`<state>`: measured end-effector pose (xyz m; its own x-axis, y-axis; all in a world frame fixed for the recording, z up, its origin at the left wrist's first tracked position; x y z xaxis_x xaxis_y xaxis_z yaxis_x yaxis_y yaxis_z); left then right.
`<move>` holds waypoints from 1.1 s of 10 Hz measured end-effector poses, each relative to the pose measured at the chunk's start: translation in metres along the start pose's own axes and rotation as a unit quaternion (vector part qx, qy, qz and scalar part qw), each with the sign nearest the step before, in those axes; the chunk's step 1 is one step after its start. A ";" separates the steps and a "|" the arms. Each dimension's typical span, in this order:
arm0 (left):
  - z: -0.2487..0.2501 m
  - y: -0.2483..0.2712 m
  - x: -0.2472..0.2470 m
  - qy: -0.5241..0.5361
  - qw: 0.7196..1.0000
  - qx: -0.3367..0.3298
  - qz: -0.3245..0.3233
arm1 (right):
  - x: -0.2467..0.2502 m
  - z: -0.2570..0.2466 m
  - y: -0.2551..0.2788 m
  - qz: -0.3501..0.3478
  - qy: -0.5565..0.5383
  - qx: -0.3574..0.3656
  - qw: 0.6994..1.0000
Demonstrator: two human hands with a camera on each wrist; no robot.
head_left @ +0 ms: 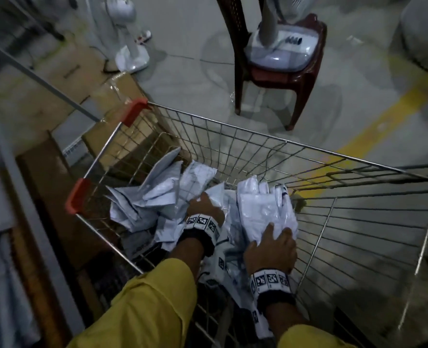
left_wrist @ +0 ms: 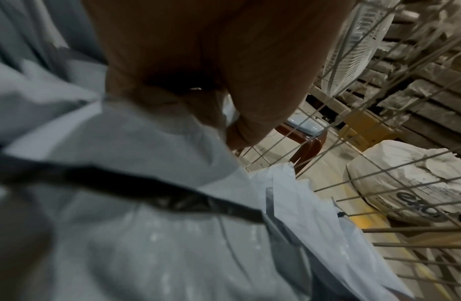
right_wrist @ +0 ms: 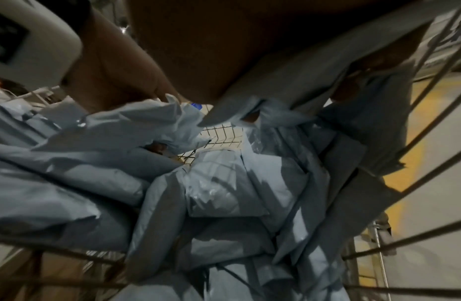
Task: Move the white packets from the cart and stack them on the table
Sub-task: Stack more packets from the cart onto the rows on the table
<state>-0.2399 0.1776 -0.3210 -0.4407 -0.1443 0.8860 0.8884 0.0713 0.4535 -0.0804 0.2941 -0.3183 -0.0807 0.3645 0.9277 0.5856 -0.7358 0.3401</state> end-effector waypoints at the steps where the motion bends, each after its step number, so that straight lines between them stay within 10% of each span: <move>1: -0.012 0.020 0.000 0.023 1.000 0.000 0.010 | 0.000 0.009 0.017 0.003 -0.017 -0.014 1.000; 5: -0.057 0.101 -0.002 0.095 0.994 0.059 0.003 | 0.036 0.055 0.061 0.029 -0.060 -0.030 0.997; 6: -0.066 0.118 -0.013 0.085 0.996 -0.018 0.021 | 0.051 0.060 0.074 0.037 -0.082 -0.017 0.996; 9: -0.079 0.125 0.004 0.118 0.990 0.080 0.007 | 0.077 0.083 0.111 0.077 -0.093 0.013 0.993; 11: -0.060 0.149 0.035 0.187 0.981 -0.047 -0.010 | 0.088 0.082 0.121 0.093 -0.109 0.014 0.990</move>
<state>-0.1153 0.1244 -0.2276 -0.3950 -0.4984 0.7717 0.8959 -0.0230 0.4437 0.0495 0.2842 -0.2083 0.2038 0.3410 0.9177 0.5972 -0.7861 0.1595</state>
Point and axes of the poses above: each hand's wrist, its own y-axis away from the middle knuckle, its own x-axis out of the back of the hand, z = x × y, the point moved 3 cm from there along -y, towards the middle knuckle, and after that the axes turned 12 degrees about z, right-handed, at the moved point
